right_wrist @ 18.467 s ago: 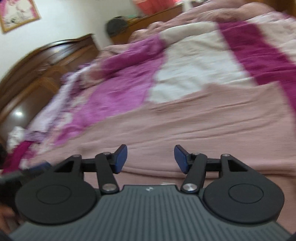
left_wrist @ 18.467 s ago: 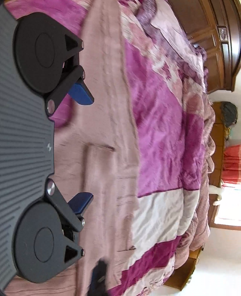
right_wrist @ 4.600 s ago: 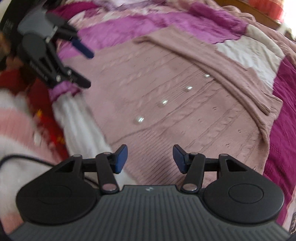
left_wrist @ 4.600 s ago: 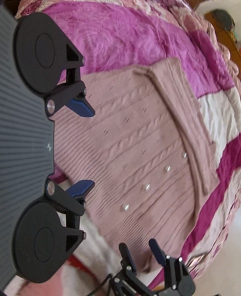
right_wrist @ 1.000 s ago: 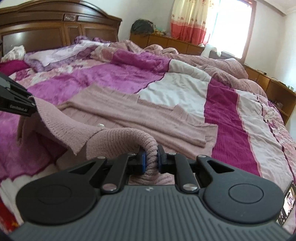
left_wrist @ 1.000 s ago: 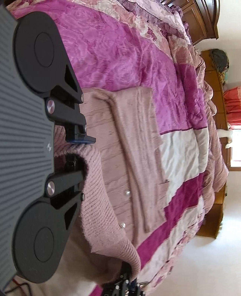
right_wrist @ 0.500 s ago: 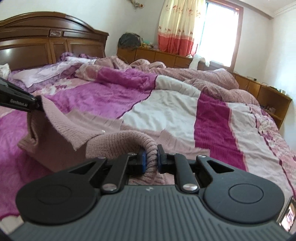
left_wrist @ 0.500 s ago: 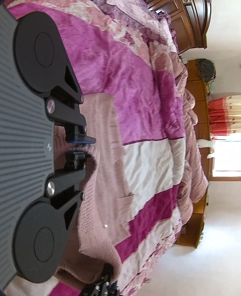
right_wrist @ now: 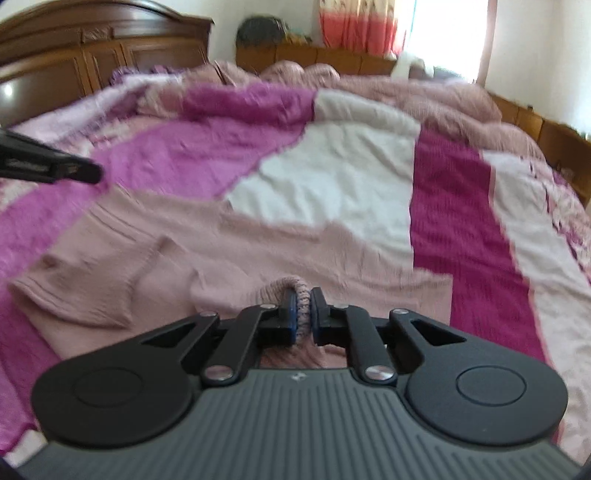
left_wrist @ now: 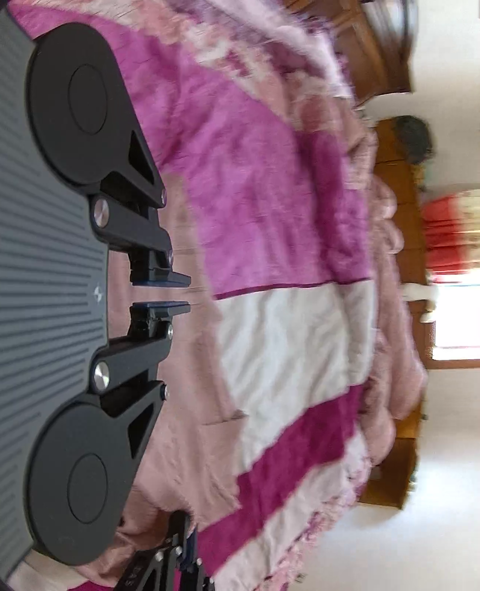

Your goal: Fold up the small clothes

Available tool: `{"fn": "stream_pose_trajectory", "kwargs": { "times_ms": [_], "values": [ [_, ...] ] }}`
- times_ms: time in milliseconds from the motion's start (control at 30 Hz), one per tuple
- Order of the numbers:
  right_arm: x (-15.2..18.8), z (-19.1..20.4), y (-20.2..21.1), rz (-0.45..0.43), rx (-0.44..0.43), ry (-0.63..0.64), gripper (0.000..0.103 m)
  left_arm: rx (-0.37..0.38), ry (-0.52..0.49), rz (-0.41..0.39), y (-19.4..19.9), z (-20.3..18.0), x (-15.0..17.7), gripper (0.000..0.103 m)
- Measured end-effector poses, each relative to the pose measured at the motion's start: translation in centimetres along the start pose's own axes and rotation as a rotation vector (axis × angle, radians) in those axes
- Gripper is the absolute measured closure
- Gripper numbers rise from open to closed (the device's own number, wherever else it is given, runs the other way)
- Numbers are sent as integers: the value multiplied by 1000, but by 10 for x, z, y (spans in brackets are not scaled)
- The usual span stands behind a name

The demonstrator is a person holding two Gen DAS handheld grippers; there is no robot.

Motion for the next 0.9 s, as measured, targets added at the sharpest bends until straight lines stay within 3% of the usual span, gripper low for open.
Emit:
{"fn": "stream_pose_trajectory", "kwargs": {
  "times_ms": [100,167,233,333,400,500,567,667,900],
  "values": [
    [11,-8,-7,34,-14,-47,86,18,6,37,-7,-3,22,94],
    [16,-12,0,24,-36,-81,60,28,-18,45,-7,-7,32,94],
    [17,-17,7,2,-23,-91,48,42,-29,62,-8,-11,41,94],
    [19,-22,18,-12,-22,-102,48,69,-37,81,-10,-17,54,84],
    [22,-21,27,-14,-37,-113,48,74,-57,86,-8,-22,61,61],
    [27,-12,38,-12,-92,-100,45,61,-110,72,-5,-29,67,38],
    [30,-6,37,1,-128,-103,36,59,-149,71,-7,-35,69,35],
    [30,-5,28,13,-130,-123,36,86,-171,69,-15,-41,68,32],
    [38,-10,3,73,-167,-271,36,134,-96,86,-51,-32,69,30]
  ]
}}
Point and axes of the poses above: each gripper's, at about its wrist camera, not at the fingertips, and y roughly against the way its jaws point, z to its left, x to its underside, the point moved 10 cm from there along -y, roughly the way its jaws point, and after that the axes turned 12 degrees about -y, right-handed, at the moved point
